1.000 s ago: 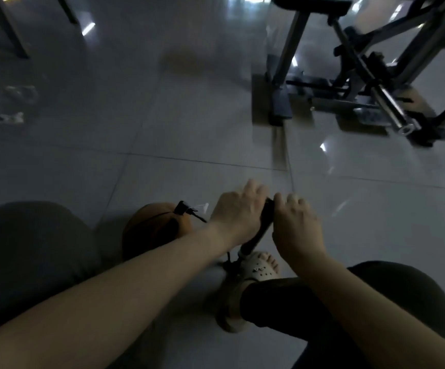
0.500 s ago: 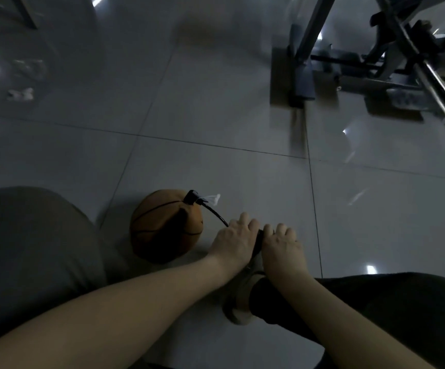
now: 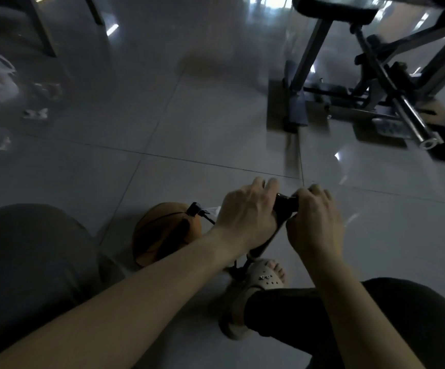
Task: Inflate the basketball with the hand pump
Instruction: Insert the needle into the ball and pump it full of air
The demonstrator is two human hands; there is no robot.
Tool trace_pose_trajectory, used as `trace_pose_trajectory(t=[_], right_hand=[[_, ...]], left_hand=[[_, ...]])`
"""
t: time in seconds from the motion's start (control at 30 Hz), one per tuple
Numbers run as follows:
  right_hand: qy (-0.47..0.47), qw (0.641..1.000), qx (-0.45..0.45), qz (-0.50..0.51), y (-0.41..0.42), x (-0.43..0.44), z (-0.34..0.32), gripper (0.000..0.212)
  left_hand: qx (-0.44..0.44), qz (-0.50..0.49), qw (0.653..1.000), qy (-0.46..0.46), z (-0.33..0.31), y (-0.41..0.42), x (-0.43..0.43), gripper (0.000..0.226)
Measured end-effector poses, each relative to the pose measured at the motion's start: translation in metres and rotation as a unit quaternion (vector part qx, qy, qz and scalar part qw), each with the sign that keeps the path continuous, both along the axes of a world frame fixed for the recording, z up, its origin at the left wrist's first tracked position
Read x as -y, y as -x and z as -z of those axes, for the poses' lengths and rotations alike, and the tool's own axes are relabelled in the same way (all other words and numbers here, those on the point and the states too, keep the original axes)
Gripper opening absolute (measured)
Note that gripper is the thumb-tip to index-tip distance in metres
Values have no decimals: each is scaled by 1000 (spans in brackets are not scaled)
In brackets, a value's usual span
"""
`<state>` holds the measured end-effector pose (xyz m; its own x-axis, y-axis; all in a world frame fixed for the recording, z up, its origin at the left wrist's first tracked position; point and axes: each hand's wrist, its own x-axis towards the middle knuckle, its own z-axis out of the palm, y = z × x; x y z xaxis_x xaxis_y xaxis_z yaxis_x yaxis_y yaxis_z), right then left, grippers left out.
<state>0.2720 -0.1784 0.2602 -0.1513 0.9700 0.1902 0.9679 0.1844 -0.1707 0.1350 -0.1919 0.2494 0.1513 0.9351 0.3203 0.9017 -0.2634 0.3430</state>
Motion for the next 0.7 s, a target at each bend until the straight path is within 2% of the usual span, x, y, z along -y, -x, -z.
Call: trace_pose_trajectory(t=[0.07,0.2,0.33,0.53,0.7], right_hand=[[12,1000,26,1,4,-1,2,10],[93,993,77,7,11,15,41,12],[149,984,92,-17,5,30,75,11],[256,961,103,-22,9,27,117,20],[288,951,108,-16,6,18,126,26]], left_hand=[[-9,3,1000,-9,5,1,4,35],[-64,11,996,68,52,-3,14,49],[-96,-4,987,131,87,-10,23,20],[-104,-5,977,187,123,-11,24,14],[-101,3,973,208,132,-13,17,12]])
